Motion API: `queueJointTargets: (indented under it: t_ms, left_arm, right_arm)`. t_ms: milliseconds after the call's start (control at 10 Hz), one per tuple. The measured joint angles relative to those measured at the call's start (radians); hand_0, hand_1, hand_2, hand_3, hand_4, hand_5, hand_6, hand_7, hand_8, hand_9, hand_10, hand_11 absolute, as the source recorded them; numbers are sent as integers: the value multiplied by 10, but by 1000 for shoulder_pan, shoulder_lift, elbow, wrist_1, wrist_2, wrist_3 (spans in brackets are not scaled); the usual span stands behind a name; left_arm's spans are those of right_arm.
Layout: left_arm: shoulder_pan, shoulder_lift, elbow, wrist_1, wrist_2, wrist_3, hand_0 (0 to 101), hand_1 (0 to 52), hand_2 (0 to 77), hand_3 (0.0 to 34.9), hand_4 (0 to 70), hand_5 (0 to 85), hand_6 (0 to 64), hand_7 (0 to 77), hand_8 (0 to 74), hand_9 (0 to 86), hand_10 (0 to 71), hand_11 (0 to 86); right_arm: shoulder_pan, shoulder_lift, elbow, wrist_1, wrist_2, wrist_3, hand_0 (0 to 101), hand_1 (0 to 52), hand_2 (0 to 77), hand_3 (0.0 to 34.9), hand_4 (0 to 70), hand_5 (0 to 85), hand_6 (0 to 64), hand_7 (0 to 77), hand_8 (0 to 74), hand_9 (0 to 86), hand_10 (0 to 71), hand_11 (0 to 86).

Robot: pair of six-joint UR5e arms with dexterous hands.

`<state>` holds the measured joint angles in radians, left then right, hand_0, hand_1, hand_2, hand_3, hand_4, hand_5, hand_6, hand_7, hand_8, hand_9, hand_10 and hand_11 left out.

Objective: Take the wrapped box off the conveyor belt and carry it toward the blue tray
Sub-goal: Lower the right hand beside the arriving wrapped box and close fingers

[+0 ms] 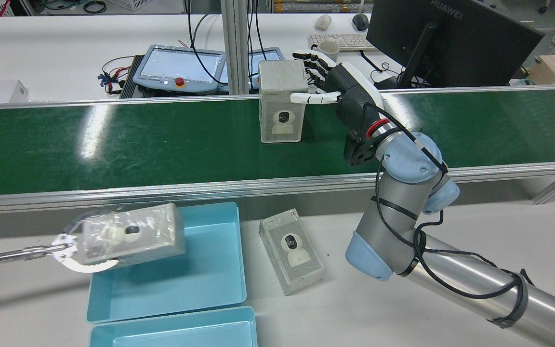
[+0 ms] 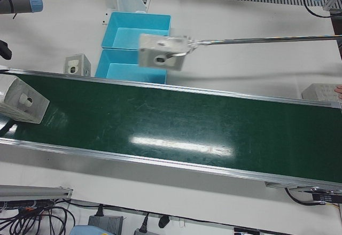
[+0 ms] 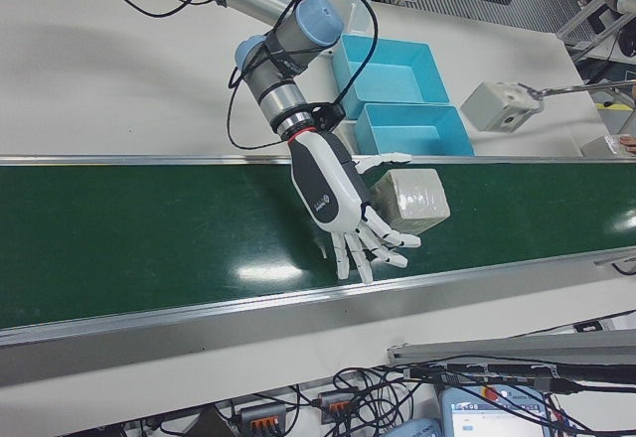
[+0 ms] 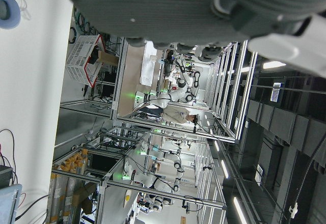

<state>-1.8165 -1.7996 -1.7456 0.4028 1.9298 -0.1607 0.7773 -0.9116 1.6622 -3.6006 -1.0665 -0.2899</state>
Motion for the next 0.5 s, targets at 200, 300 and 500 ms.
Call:
queueJointTargets:
  t_ms: [200,300,500]
  left_arm:
    - [0,0,0,0,0,0,0,0,5,0,0,5,5,5,5,0,5,0]
    - [0,0,0,0,0,0,0,0,5,0,0,5,5,5,5,0,5,0]
    - [0,0,0,0,0,0,0,0,11,0,5,5,5,5,5,0,5,0]
  right_arm:
    - [-7,4,-4,6,0,-1,414,98,164,298,82,240,0,191,0,38,11,16]
    - [-10,4,-5,8,1,-1,414,98,164,298,82,240,0,191,0,38,11,16]
    - [-12,5,-8,11,2,0,416,93,224,299,180,327,49,267,0,38,109,120]
